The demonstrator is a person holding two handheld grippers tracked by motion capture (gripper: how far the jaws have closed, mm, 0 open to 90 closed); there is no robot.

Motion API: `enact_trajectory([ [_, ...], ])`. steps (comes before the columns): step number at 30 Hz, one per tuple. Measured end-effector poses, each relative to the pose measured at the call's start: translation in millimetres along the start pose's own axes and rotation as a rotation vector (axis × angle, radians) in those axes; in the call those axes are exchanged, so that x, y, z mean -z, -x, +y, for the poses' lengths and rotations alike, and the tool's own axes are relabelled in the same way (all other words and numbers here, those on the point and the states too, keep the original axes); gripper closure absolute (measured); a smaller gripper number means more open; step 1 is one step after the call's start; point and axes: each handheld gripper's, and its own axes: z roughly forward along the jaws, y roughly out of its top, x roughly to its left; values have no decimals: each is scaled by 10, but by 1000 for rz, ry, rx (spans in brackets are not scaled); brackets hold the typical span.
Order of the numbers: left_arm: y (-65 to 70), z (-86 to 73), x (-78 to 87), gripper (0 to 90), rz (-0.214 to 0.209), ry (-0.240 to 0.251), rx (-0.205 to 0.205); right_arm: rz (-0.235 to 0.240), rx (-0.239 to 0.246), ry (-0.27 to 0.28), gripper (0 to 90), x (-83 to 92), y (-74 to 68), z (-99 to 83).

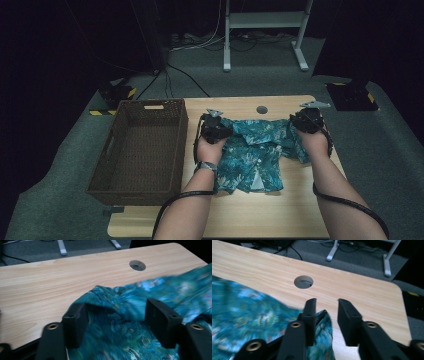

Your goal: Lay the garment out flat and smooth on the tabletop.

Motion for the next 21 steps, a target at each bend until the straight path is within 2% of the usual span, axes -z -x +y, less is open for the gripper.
enact_trajectory([
  [5,54,-9,123,280,-16,14,-35,6,21,36,582,192,6,-32],
  [10,153,-114,195,246,-43,2,-59,26,41,46,526,389,-53,-214],
  [13,220,-244,236,235,-61,-13,-80,33,22,30,492,449,-70,-377],
  [17,305,-497,300,233,-89,-39,-105,44,2,3,474,517,-117,-680],
  [19,347,-675,323,238,-99,-63,-117,53,1,-13,474,553,-167,-824],
  [21,359,-776,332,253,-100,-77,-128,71,8,-24,476,597,-253,-964],
])
